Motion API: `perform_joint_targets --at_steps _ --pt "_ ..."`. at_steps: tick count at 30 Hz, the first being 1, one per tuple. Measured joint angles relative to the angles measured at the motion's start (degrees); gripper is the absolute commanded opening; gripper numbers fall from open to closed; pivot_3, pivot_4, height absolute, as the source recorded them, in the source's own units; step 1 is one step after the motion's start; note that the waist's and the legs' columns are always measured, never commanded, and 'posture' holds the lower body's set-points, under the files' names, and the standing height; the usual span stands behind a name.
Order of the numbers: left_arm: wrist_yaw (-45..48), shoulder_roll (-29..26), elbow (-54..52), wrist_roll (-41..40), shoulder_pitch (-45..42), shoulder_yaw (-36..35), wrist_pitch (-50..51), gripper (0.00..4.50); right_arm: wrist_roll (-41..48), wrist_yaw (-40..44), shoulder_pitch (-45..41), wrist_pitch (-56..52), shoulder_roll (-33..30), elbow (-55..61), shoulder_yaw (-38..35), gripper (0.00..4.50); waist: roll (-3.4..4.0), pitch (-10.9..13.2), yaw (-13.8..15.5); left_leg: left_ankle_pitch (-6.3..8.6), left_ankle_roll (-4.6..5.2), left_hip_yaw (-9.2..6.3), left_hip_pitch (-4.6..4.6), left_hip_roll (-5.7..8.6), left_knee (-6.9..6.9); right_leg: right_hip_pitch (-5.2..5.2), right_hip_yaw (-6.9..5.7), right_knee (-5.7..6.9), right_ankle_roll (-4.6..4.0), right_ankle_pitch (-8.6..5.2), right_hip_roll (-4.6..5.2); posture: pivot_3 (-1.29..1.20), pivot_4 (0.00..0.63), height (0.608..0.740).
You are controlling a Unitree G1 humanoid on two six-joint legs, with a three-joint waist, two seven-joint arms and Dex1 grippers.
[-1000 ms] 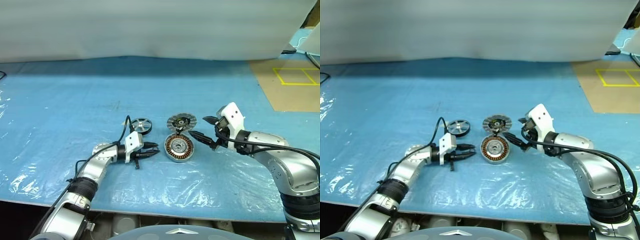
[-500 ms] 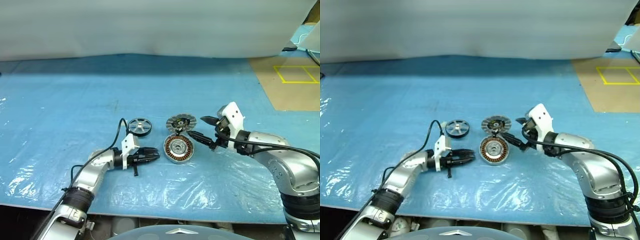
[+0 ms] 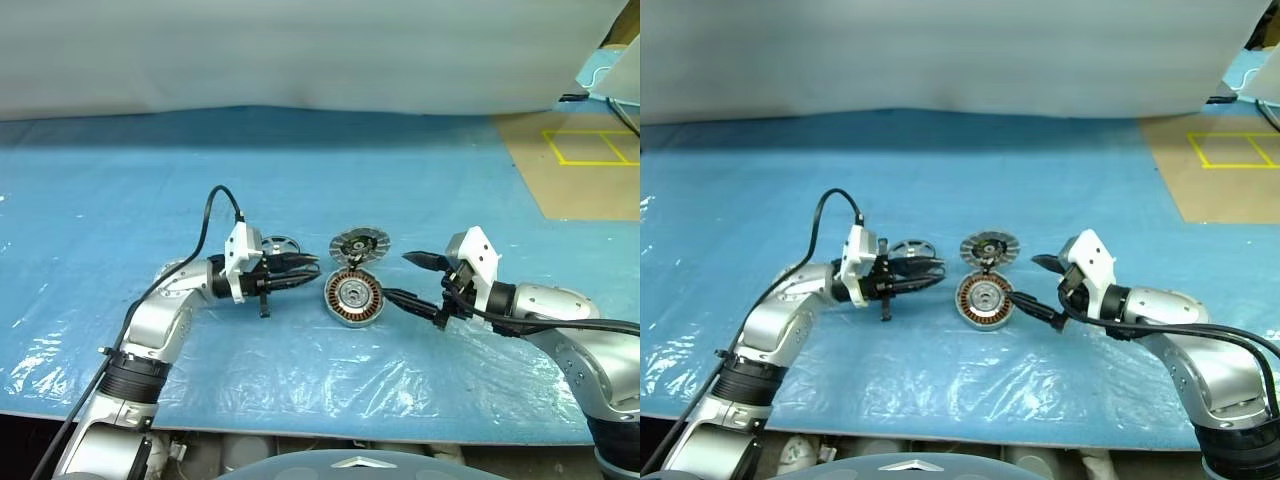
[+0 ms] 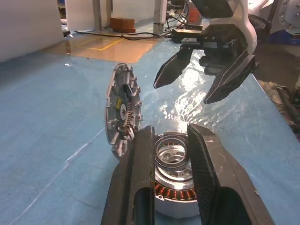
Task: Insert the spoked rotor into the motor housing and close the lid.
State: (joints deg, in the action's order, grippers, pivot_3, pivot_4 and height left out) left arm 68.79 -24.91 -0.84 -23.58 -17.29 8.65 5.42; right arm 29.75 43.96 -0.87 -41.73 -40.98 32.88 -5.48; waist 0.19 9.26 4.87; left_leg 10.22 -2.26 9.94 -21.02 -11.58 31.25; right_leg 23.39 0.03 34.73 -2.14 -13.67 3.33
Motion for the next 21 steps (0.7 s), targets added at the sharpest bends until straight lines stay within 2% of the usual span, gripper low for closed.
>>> perform_joint_targets --at_steps 5,11,21 --pt "3.74 0.15 8.45 4.86 -0.63 3.14 -7.28 0.66 -2.03 -0.08 3.98 5.16 0.19 1.76 1.56 4.44 -0.01 0.01 0.51 0.0 0.0 -0.01 -0.01 0.0 0.04 -0.01 -0.01 0.01 0.01 0.0 0.02 0.0 0.15 0.74" --pt "5.39 4.77 17.16 6.48 -5.34 4.48 -12.35 0.66 -3.09 -0.58 6.85 6.09 -0.44 4.13 2.14 4.44 -0.05 0.02 0.77 0.0 0.0 -0.04 -0.02 0.04 0.09 -0.06 -0.01 0.03 0.03 0.02 0.05 0.0 0.15 0.74" --pt "7.51 8.12 19.97 6.94 -8.27 5.52 -13.95 0.66 -3.99 -1.78 13.96 7.58 -0.88 4.48 -0.53 4.44 -0.09 0.04 0.67 0.0 0.01 -0.07 -0.01 0.03 0.09 -0.07 -0.04 0.05 0.03 0.02 0.04 0.0 0.15 0.74"
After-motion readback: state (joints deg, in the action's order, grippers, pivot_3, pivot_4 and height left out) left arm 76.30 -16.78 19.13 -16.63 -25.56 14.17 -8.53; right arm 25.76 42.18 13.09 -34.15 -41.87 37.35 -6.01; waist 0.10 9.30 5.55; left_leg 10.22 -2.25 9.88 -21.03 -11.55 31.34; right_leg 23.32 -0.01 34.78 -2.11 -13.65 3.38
